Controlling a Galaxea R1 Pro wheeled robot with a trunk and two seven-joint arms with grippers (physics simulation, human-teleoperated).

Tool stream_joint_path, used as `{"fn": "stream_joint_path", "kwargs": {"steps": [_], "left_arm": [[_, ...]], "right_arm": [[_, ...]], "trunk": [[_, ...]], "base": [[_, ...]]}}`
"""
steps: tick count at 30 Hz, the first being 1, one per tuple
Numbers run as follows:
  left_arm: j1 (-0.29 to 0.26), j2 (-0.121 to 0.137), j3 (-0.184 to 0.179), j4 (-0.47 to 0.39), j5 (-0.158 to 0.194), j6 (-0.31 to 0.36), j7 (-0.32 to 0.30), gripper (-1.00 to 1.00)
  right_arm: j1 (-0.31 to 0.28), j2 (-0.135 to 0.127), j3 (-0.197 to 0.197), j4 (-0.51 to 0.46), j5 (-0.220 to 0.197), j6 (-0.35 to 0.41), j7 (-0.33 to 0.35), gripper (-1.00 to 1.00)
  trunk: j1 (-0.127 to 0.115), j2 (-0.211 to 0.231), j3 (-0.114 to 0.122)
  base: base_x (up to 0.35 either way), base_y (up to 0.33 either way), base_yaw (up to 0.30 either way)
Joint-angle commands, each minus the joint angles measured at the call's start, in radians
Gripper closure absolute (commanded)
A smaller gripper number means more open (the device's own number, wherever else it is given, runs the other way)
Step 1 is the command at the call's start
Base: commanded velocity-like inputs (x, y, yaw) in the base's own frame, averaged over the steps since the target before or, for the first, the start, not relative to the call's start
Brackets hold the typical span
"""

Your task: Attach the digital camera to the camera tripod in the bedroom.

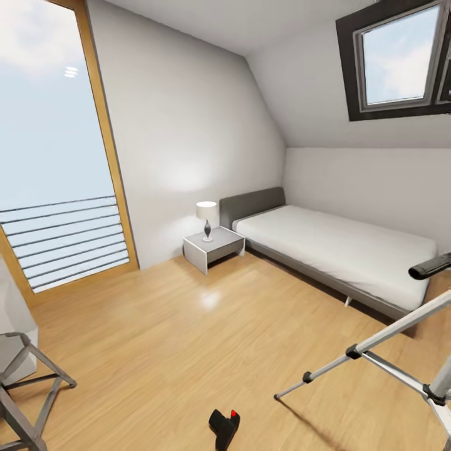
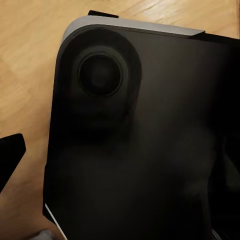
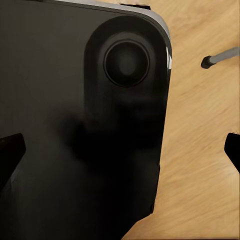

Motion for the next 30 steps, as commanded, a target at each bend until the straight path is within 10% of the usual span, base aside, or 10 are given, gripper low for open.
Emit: {"fn": "stream_joint_path", "kwargs": {"steps": [1, 30], "left_arm": [[0.000, 0.000, 0.002, 0.000, 0.007, -0.003, 0.000, -1.00], [0.000, 0.001, 0.003, 0.000, 0.008, -0.003, 0.000, -1.00]], "right_arm": [[0.000, 0.000, 0.004, 0.000, 0.001, -0.003, 0.000, -1.00], [0.000, 0.002, 0.005, 0.000, 0.001, -0.003, 0.001, -1.00]], "trunk": [[0.000, 0.000, -0.001], [0.000, 0.000, -0.001]], "base": [[0.000, 0.000, -0.246], [0.000, 0.000, -0.246]]}}
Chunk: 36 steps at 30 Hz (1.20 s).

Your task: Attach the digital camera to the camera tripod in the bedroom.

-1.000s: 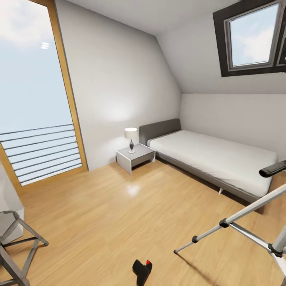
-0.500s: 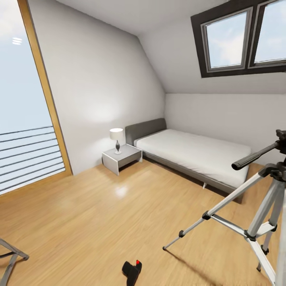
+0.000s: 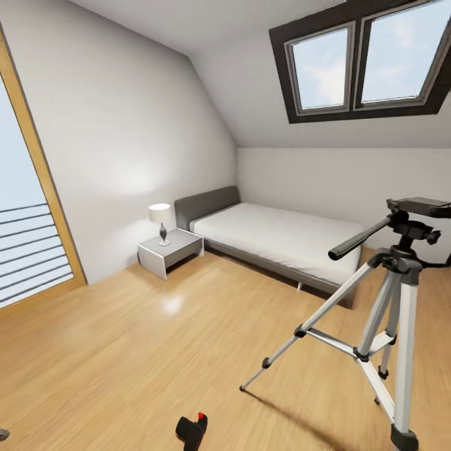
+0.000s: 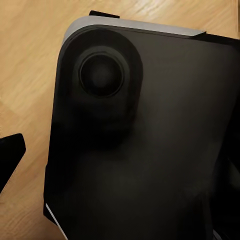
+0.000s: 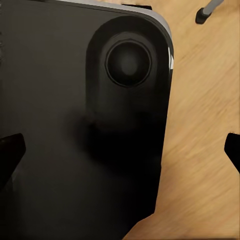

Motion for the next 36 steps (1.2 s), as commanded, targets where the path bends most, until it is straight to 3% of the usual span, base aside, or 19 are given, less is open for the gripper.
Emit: {"fn": "stream_joint_path", "kwargs": {"steps": [1, 23, 36], "left_arm": [[0.000, 0.000, 0.002, 0.000, 0.007, -0.003, 0.000, -1.00], [0.000, 0.000, 0.001, 0.000, 0.006, -0.002, 0.000, -1.00], [0.000, 0.001, 0.001, 0.000, 0.005, 0.000, 0.000, -1.00]], "right_arm": [[0.000, 0.000, 0.005, 0.000, 0.001, -0.003, 0.000, -1.00], [0.000, -0.003, 0.007, 0.000, 0.004, -0.001, 0.002, -1.00], [0.000, -0.003, 0.007, 0.000, 0.004, -0.002, 0.000, -1.00]], "trunk": [[0.000, 0.000, -0.001], [0.000, 0.000, -0.001], [0.000, 0.000, -0.001]], "base": [[0.000, 0.000, -0.231], [0.014, 0.006, -0.024], [0.172, 0.266, 0.000]]}}
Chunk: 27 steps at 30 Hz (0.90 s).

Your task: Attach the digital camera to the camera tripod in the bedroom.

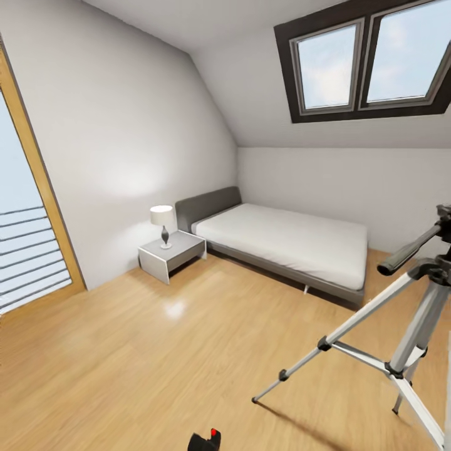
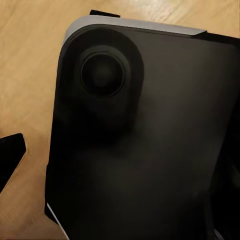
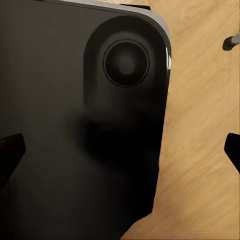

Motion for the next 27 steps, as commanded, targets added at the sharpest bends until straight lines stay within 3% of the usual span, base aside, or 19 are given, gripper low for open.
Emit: {"fn": "stream_joint_path", "kwargs": {"steps": [1, 27], "left_arm": [[0.000, 0.000, 0.002, 0.000, 0.006, -0.002, 0.000, -1.00], [0.000, -0.001, 0.002, 0.000, 0.008, -0.002, 0.000, -1.00]], "right_arm": [[0.000, 0.000, 0.005, 0.001, 0.001, -0.003, 0.000, -1.00], [0.000, 0.000, 0.005, 0.001, 0.000, -0.003, 0.000, -1.00]], "trunk": [[0.000, 0.000, -0.001], [0.000, 0.000, -0.001]], "base": [[0.161, 0.320, 0.000], [0.167, 0.299, 0.000]]}}
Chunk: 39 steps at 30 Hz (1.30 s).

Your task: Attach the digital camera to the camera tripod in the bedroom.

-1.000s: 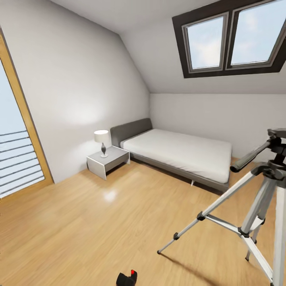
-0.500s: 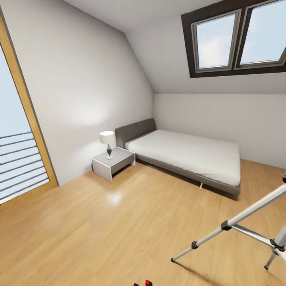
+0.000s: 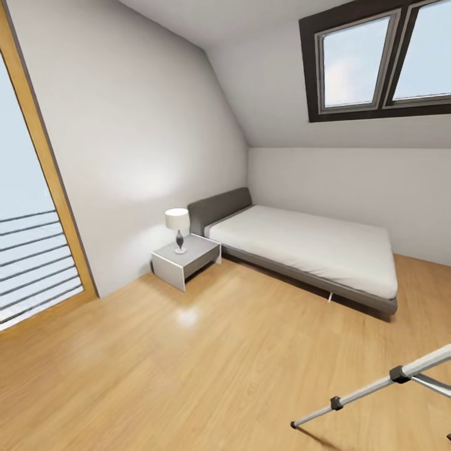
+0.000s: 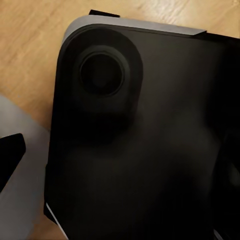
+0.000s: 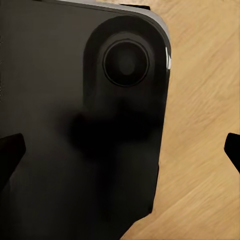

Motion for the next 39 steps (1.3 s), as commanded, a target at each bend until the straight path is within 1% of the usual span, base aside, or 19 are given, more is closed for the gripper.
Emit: {"fn": "stream_joint_path", "kwargs": {"steps": [1, 22, 23, 39], "left_arm": [[0.000, 0.000, 0.002, 0.000, 0.007, -0.002, 0.000, -1.00], [0.000, 0.000, 0.002, 0.000, 0.006, -0.003, 0.000, -1.00], [0.000, -0.002, 0.004, 0.000, 0.007, -0.003, 0.004, -1.00], [0.000, -0.002, 0.005, 0.000, 0.008, -0.005, 0.003, -1.00]], "right_arm": [[0.000, -0.001, 0.005, 0.001, 0.001, -0.003, 0.000, -1.00], [0.000, -0.003, 0.005, 0.001, 0.001, -0.003, 0.001, -1.00], [0.000, -0.001, 0.003, 0.001, -0.005, -0.003, -0.004, -1.00], [0.000, -0.008, 0.006, 0.001, 0.004, -0.003, 0.000, -1.00]], "trunk": [[0.000, 0.000, -0.001], [0.000, 0.000, -0.001], [0.000, 0.000, -0.001], [0.000, 0.000, -0.001]], "base": [[0.116, 0.126, 0.000], [0.020, 0.022, 0.000], [0.000, 0.000, 0.000], [0.000, 0.000, 0.000]]}}
